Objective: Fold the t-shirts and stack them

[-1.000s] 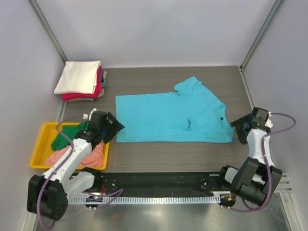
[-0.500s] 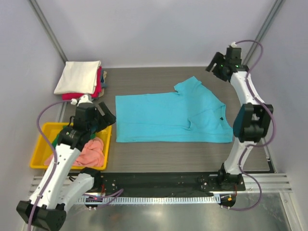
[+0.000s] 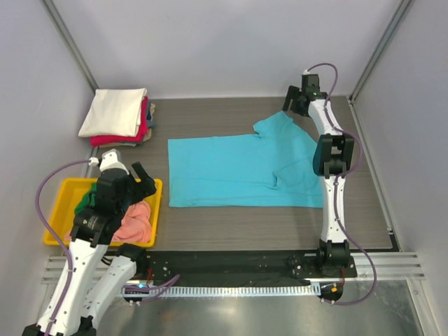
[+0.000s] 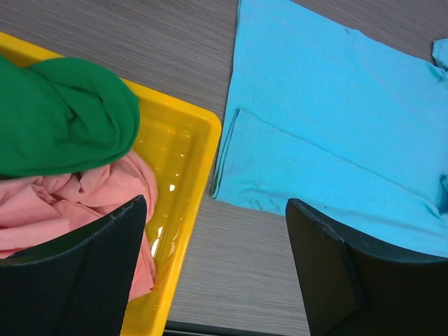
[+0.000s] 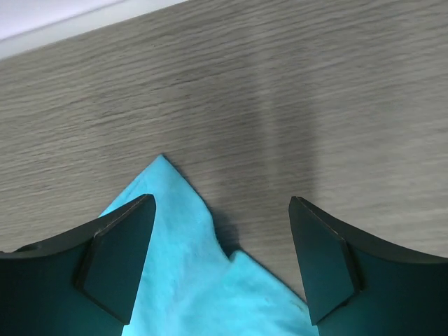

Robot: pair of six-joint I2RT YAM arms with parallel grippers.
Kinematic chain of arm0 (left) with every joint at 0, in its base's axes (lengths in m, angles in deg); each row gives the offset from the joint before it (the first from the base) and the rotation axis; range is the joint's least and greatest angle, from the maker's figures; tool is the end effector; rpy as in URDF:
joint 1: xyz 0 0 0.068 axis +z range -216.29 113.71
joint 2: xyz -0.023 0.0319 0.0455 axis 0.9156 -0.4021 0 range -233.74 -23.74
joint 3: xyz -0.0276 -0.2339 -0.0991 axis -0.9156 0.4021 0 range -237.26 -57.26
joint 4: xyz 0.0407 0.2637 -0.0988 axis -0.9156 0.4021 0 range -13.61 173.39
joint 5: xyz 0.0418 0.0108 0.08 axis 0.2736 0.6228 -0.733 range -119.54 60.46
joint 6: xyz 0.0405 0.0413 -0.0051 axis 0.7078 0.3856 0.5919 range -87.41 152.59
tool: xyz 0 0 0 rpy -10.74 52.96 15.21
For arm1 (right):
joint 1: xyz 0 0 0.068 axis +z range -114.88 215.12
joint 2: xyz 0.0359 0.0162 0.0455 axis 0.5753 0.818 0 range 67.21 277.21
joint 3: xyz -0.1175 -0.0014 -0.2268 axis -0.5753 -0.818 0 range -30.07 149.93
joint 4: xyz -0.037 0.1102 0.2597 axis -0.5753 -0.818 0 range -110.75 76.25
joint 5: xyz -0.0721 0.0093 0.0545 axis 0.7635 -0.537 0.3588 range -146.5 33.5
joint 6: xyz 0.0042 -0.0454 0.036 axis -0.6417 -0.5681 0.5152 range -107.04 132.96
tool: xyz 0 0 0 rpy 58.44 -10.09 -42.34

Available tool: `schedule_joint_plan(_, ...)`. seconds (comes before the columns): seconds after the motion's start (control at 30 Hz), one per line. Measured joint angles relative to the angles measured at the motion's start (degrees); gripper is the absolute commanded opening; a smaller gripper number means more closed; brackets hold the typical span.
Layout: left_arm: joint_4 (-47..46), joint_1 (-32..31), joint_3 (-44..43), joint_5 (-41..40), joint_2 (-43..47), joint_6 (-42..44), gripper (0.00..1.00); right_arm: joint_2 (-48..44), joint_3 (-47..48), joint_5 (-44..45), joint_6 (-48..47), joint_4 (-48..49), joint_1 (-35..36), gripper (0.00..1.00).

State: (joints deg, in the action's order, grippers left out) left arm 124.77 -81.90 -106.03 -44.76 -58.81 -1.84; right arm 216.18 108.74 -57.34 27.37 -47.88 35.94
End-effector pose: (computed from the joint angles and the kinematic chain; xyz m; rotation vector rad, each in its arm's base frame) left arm 0.1570 -0.0325 0.3120 -0.5012 2.1012 -0.2168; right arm 0.5893 0.0092 0.1711 0.2707 2.3329 0.1485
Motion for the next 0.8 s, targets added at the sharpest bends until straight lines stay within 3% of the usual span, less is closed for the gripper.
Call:
schedule_joint_plan(0.3, 0.04, 0.00, 0.00, -0.28, -1.38, 0.68, 0.78, 5.64, 5.33, 4.74, -4.20, 0.46, 5.22, 0.82)
schedule_joint_plan(0.7, 0.04, 0.74, 0.00, -0.24, -1.18, 0.92, 0.78, 6.16, 5.51, 6.93, -5.11, 1.14, 6.62, 0.42)
schedule_joint_plan(0.8, 0.04, 0.76, 0.00, -0.24, -1.14, 0.96, 0.78, 6.86, 6.51, 6.91, -5.40, 1.22, 6.62, 0.21)
